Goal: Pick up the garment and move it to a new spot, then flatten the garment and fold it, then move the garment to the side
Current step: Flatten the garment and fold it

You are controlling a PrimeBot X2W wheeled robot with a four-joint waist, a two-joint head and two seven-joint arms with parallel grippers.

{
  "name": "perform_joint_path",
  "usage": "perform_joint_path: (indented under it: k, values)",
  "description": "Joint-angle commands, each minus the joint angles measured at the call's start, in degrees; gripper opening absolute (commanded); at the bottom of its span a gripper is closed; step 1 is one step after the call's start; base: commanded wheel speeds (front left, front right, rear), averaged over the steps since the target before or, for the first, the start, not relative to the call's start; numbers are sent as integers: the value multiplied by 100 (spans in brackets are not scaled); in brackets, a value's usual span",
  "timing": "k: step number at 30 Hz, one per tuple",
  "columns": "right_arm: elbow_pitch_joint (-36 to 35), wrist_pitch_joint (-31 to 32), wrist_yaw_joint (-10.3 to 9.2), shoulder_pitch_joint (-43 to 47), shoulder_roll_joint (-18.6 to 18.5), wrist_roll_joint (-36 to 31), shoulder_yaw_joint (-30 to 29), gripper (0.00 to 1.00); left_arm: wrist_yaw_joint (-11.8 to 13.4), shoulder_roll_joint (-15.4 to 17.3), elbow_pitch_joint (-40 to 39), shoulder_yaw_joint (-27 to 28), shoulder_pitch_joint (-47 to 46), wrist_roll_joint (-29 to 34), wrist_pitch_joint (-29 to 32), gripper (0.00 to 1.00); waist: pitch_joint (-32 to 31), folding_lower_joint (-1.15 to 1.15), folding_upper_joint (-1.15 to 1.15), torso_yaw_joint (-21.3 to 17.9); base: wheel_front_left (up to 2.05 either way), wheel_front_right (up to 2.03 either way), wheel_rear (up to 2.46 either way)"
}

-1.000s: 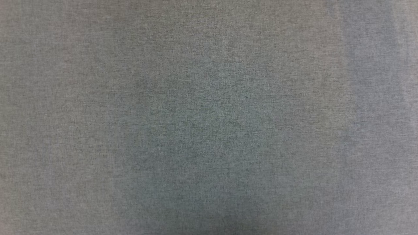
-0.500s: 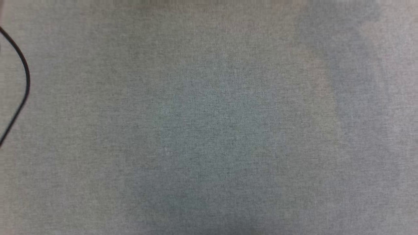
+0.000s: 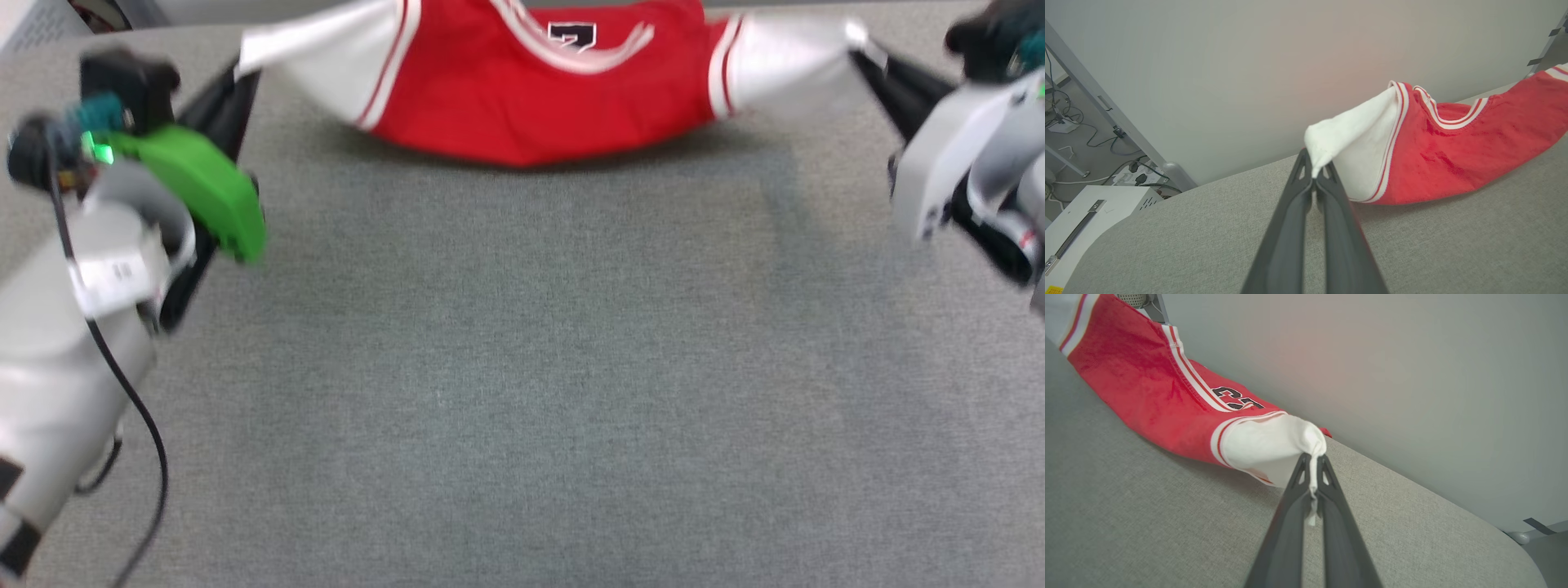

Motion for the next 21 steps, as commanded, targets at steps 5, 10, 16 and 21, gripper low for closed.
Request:
perform_joint_path:
  k: [5,10,16,21]
  values:
    - [-358,-106,-4,1099,-272,206,97,0,383,332,-678,80,1419,-179,-32,0,-650,0,29,-9,0,0,0]
    - [-579,-130,-4,2078,-525,322,-25,0,693,555,-1155,7,2389,-356,-33,0,-881,0,29,-22,0,0,0]
    - [-712,-69,-4,3158,-666,283,-248,0,1187,905,-1663,-12,3420,-701,-5,0,-1207,0,29,-88,0,0,0]
    - [-929,60,-4,3783,-752,215,-467,0,1537,1128,-2115,-36,4114,-965,25,0,-1387,0,29,-112,0,0,0]
